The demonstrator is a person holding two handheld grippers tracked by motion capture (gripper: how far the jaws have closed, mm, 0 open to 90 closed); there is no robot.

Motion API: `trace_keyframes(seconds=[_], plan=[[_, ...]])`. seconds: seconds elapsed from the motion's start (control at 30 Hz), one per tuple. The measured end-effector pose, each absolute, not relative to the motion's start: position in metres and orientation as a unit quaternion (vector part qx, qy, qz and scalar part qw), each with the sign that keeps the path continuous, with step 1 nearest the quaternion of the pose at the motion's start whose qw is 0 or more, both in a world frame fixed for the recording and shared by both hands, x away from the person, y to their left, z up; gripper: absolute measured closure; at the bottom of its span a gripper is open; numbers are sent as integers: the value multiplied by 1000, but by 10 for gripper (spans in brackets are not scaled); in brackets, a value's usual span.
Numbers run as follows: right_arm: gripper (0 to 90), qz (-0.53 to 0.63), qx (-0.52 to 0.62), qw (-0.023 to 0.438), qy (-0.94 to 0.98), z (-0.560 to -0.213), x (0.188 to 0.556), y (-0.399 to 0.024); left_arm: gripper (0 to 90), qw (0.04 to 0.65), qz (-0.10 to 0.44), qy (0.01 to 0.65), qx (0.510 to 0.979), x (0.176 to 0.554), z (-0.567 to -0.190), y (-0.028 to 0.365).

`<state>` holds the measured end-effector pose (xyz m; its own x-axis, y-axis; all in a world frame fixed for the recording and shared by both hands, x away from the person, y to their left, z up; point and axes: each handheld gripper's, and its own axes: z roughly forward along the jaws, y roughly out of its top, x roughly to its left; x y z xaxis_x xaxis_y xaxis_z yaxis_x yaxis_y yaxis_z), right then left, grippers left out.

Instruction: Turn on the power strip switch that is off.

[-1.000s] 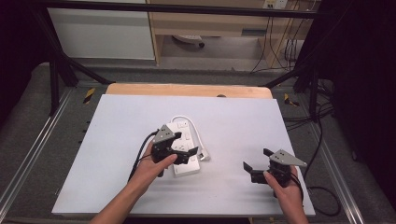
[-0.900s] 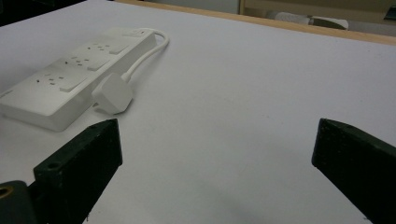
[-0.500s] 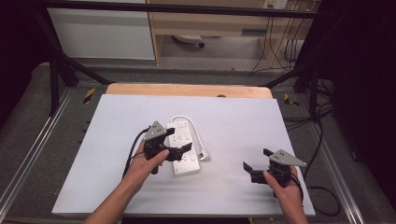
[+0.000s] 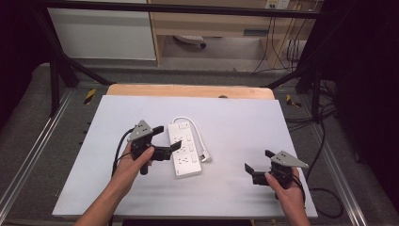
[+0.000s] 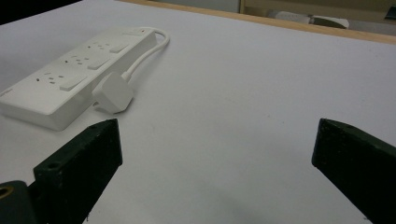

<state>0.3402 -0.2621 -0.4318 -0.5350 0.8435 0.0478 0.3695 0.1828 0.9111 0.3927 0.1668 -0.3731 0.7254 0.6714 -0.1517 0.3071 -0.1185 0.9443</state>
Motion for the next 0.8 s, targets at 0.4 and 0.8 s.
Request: trace_keyframes(seconds=[0.4, 0.8], plan=[[22, 485, 414, 244, 731, -432, 341, -262, 58, 578, 167, 340, 723, 385, -367, 188], [22, 484, 415, 242, 731, -432, 340, -261, 58, 581, 172, 349, 715, 378, -365, 208]])
